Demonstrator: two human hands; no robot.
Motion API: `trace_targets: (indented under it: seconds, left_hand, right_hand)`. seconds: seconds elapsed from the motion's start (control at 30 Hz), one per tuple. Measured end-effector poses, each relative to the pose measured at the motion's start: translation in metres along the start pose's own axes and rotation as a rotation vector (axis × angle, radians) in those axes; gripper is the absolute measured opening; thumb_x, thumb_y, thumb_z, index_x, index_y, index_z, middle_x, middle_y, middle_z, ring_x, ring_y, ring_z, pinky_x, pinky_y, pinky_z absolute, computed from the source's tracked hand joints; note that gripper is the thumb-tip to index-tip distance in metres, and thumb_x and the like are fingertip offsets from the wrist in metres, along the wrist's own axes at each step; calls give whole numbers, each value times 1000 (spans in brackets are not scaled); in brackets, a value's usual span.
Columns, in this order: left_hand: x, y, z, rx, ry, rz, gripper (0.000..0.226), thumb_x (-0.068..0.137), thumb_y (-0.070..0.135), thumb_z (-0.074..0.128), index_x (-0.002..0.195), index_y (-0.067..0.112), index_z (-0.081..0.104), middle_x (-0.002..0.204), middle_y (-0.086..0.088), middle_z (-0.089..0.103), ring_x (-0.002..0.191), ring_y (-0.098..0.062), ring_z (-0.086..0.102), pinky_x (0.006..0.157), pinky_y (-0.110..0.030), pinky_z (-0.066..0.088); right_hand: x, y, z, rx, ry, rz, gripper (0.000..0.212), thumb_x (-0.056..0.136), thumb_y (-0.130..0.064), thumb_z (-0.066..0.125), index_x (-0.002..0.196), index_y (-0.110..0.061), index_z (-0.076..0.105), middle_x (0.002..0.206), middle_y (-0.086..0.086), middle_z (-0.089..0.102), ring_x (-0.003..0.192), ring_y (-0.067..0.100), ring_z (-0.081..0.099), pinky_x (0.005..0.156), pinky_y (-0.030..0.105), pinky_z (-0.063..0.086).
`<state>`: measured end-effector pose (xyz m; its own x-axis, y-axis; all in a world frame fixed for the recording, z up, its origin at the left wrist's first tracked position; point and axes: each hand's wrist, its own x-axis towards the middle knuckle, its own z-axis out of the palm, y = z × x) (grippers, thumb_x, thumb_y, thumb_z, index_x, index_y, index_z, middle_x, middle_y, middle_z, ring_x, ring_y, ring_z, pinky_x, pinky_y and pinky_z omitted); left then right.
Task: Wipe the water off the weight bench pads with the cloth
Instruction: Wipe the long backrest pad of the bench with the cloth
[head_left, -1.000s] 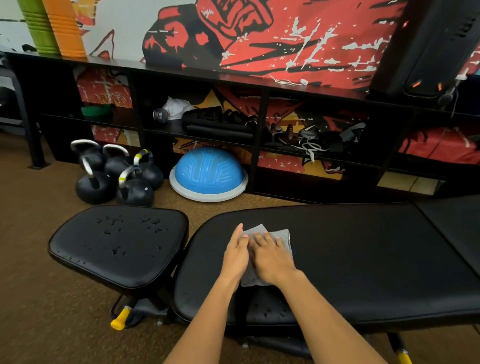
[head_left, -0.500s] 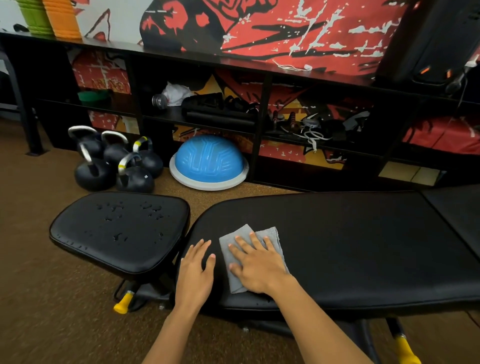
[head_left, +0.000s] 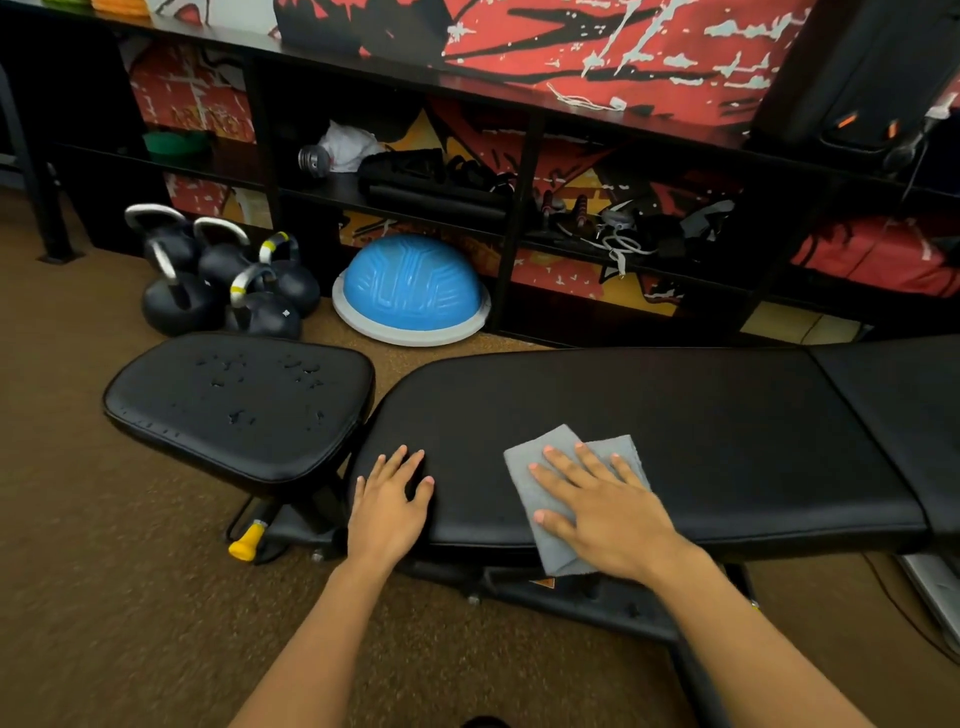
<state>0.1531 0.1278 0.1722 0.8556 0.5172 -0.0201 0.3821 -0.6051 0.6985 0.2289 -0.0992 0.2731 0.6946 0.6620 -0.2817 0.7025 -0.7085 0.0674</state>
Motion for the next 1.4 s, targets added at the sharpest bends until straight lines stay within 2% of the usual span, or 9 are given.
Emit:
trace_targets:
  seconds: [0.07,0.13,0.47,0.87,0.97,1.03,1.1,1.2,1.4]
  left_hand:
    - [0,0,-1,10,-7,2,47,97,38,41,143,29,35,155,6,24,145,-15,12,118,-41,8]
    - [1,0,-2,14,-19,-5,47,97,39,40,143,30,35,155,7,24,145,-15,12,118,-40,7]
    - [2,-2,-2,13,-23,-15,47,97,41,40,143,32,35,154,8,24,145,-14,12,118,-40,7]
    - [2,-4,-1,17,-22,-5,47,97,40,40,143,33,34,155,9,23,145,-12,11,118,-39,7]
    - [1,-3,-1,9,-23,4,46,97,38,40,143,34,34,155,9,23,145,-12,11,117,-38,7]
    - [1,-3,-1,2,-21,7,46,97,37,40,142,33,35,154,8,24,145,-13,11,117,-38,7]
    - [2,-4,-2,-5,-22,8,46,97,36,41,142,33,36,154,8,25,145,-13,12,117,-38,7]
    - [3,-4,-2,3,-26,9,46,97,36,41,142,32,36,154,8,25,145,-13,13,117,-38,8]
    - [3,-4,-2,-8,-27,-6,46,96,40,43,141,33,38,154,9,26,144,-13,14,118,-39,11]
  right_hand:
    - [1,5,-4,9,-14,26,61,94,-61,13,149,-39,-1,158,-15,-9,146,14,-13,117,44,-6]
    - [7,5,-5,14,-13,44,58,97,-56,18,149,-39,-1,158,-14,-9,146,15,-13,118,44,-6]
    - [51,-26,1,34,-15,32,57,99,-50,16,150,-33,-1,159,-9,-10,146,21,-16,116,47,-10]
    - [49,-79,18,23,54,-86,54,100,-44,14,151,-30,2,160,-5,-6,146,24,-12,116,48,-8]
    - [40,-83,23,33,80,-108,54,99,-45,7,151,-30,3,160,-6,-4,147,23,-11,116,47,-9]
    - [34,-84,27,40,103,-131,69,86,-50,-12,150,-31,3,160,-6,-3,147,22,-9,116,46,-8]
    - [28,-83,30,46,113,-149,84,72,-50,-20,150,-32,5,160,-7,0,147,22,-7,116,45,-6]
    - [18,-76,29,66,140,-157,83,73,-49,-19,150,-34,9,159,-8,5,148,20,-2,116,43,-4]
    - [8,-53,22,75,110,-122,82,72,-54,-20,148,-41,9,158,-18,3,147,10,-5,117,40,-3]
